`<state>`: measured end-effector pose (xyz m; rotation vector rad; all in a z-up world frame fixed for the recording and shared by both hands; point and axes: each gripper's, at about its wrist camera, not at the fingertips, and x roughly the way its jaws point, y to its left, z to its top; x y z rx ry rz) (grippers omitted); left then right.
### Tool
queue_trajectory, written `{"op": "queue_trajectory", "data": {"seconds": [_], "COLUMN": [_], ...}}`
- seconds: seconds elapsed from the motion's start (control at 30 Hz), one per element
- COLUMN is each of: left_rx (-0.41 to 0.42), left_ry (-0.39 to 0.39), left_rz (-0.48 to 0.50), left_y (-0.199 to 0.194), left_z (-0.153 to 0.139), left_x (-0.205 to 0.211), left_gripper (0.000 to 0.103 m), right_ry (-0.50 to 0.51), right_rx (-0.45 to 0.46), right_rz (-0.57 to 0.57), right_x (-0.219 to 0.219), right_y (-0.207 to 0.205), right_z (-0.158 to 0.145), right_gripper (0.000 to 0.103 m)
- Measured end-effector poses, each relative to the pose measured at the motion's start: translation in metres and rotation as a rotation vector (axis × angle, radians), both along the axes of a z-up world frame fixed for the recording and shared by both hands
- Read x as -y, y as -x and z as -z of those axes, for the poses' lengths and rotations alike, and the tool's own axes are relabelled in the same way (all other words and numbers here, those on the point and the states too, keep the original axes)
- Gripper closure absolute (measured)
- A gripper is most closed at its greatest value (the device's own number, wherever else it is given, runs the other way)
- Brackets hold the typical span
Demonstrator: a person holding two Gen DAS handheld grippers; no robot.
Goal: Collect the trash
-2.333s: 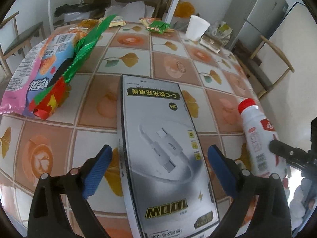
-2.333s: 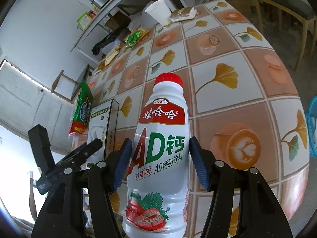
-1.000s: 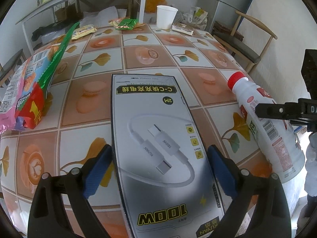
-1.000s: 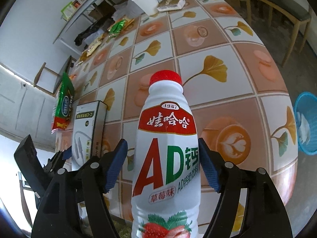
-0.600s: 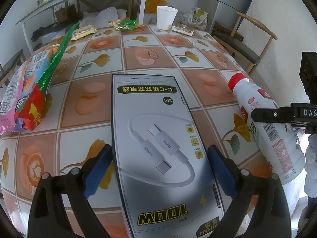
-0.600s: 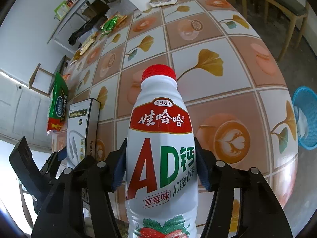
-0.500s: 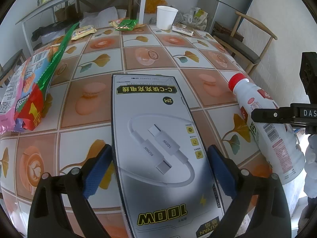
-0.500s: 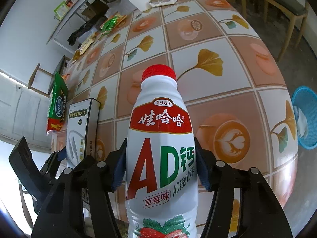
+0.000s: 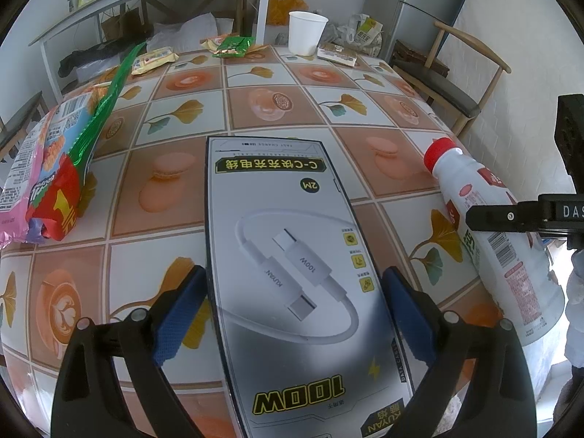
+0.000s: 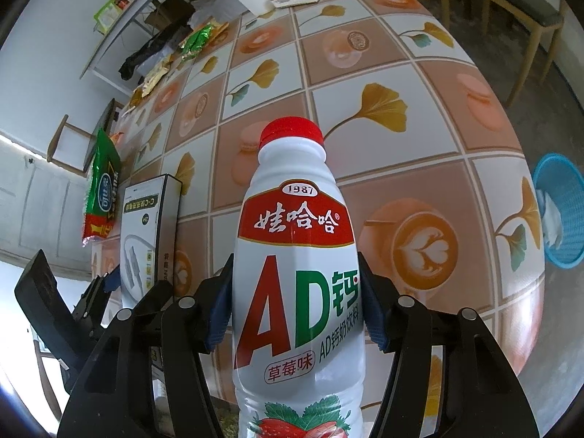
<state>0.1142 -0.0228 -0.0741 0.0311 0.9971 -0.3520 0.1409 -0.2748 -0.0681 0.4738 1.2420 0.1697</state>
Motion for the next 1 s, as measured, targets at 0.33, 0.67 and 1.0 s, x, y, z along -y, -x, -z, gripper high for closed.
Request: {"op": "queue_trajectory", "data": {"seconds": [0.33,0.67,1.0], "left_rx": [-0.001,-0.008,-0.009], "left_ry": [0.001,0.015,0.032], "left_rz": [0.001,-0.008,-0.02], "left_y": [0.0,-0.0021,-0.0007], "left_z": [0.0001,-0.0014,-0.0033], "left_x": [0.0001,-0.0017,-0.0048], "left_gripper": [0.009,0.011,0.011], "right_ry": [0.002,0.002,-0.012], "right_rx": [0.003,0.01,0.016], "right_rz": [0.01,0.01,0.009], "right_x": [-0.0026,-0.0028,-0.0008], "right_y": [-0.002,-0.0027,-0.0022], "right_z": [0.0005,0.0009,-0.0011], "right_gripper": [0.046,0.046,0.047]}}
